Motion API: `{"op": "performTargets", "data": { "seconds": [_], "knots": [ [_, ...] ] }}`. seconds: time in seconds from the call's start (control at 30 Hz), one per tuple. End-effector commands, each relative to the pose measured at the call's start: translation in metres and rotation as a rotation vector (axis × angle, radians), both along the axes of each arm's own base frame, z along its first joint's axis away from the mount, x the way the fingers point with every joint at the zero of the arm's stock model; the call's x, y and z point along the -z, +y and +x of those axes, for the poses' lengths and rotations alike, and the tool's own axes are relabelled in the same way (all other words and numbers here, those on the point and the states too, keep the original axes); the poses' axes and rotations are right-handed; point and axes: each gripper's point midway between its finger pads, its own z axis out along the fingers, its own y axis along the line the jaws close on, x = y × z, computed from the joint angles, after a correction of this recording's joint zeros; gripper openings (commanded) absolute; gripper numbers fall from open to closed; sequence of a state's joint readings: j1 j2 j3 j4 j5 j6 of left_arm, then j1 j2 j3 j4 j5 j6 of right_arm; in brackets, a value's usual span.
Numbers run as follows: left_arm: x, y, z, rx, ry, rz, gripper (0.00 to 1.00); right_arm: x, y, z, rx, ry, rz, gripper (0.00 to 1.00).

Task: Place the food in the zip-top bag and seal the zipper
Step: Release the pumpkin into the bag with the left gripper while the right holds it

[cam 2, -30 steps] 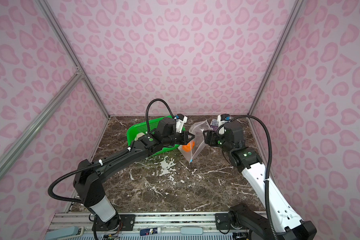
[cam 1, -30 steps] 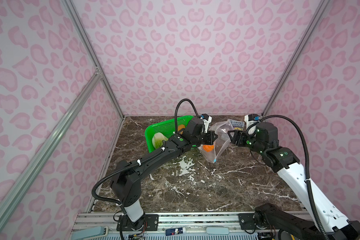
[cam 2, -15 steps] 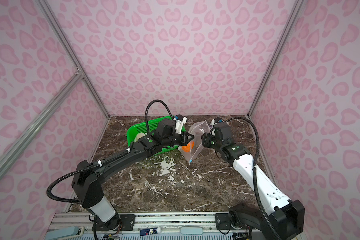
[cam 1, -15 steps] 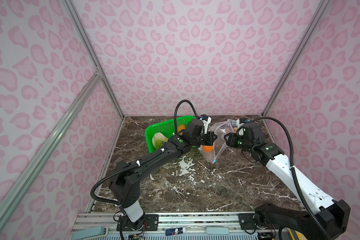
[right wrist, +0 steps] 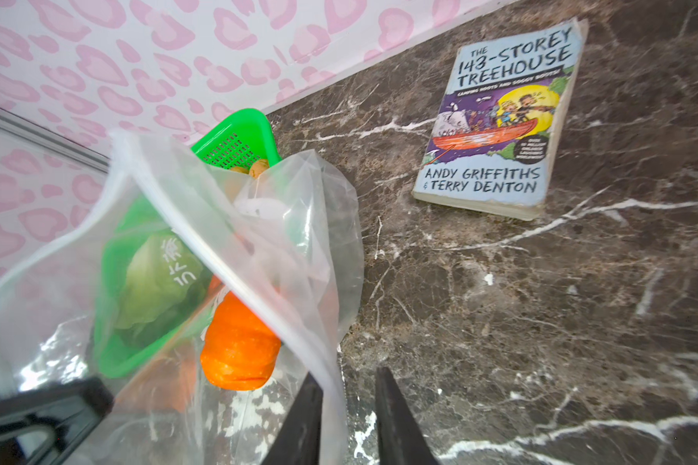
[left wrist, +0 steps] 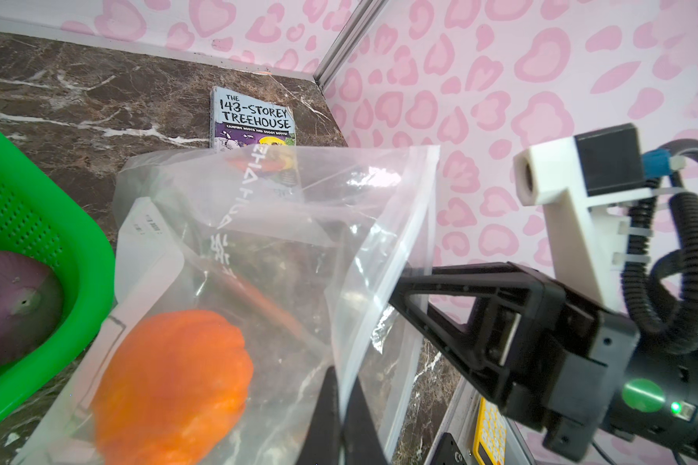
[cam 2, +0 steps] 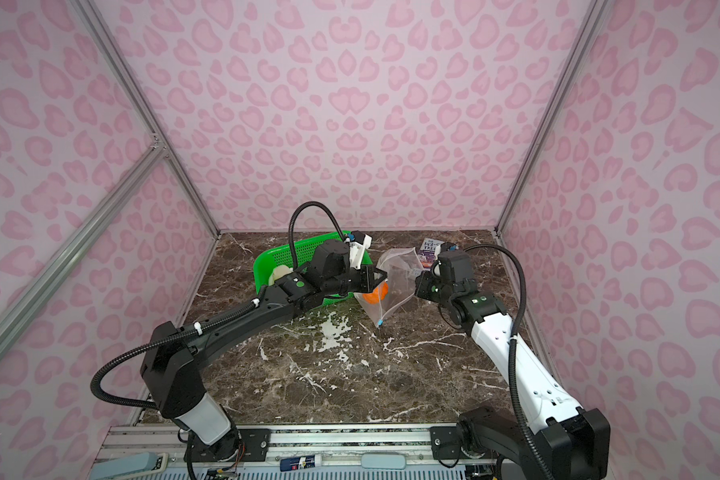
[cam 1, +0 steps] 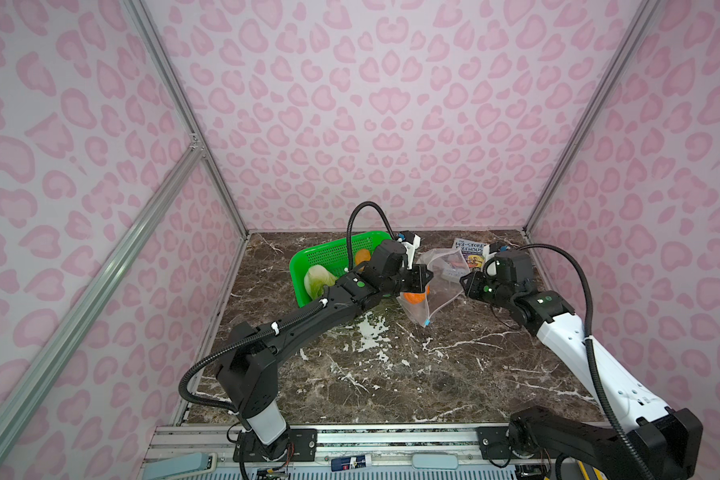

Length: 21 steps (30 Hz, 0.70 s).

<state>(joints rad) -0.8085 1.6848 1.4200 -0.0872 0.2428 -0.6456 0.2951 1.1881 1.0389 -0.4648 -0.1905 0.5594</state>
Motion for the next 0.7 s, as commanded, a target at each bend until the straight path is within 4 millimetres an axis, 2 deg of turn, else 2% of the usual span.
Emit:
{"op": "performTargets", "data": {
  "seconds": [0.0,0.1,0.17,0.2,0.23,0.27,0.3,0.43,0.6,0.67],
  "knots": [
    [-0.018,-0.004,-0.002,0.004,-0.037,-0.052,0.04,0.001,0.017,0.005,-0.043,-0.004,0.051,0.29],
    [-0.019,-0.002,-0.002,0.001,-0.039,-0.055,0.04,0.009,0.024,0.007,-0.056,0.012,0.058,0.30],
    [-0.020,0.000,-0.003,-0.005,-0.043,-0.055,0.04,0.014,0.025,0.006,-0.060,0.025,0.059,0.27],
    [-0.020,0.001,-0.003,-0.009,-0.044,-0.053,0.04,0.014,0.025,0.006,-0.059,0.026,0.057,0.24],
    [-0.021,0.002,-0.003,-0.012,-0.044,-0.054,0.04,0.014,0.025,0.006,-0.061,0.024,0.054,0.17],
    [-0.021,0.003,-0.004,-0.014,-0.041,-0.057,0.04,0.011,0.023,0.006,-0.064,0.016,0.050,0.04],
    [-0.023,0.003,-0.004,-0.012,-0.040,-0.064,0.04,0.007,0.021,0.005,-0.066,0.008,0.045,0.00],
    [-0.040,-0.007,-0.013,0.065,-0.030,-0.116,0.03,-0.019,-0.002,0.000,-0.041,-0.064,0.009,0.00],
    [-0.070,-0.020,-0.030,0.184,-0.034,-0.203,0.04,-0.070,-0.034,-0.017,-0.011,-0.209,-0.117,0.00],
    [-0.073,-0.021,-0.032,0.196,-0.034,-0.215,0.03,-0.089,-0.044,-0.025,0.009,-0.251,-0.167,0.00]
  ]
}}
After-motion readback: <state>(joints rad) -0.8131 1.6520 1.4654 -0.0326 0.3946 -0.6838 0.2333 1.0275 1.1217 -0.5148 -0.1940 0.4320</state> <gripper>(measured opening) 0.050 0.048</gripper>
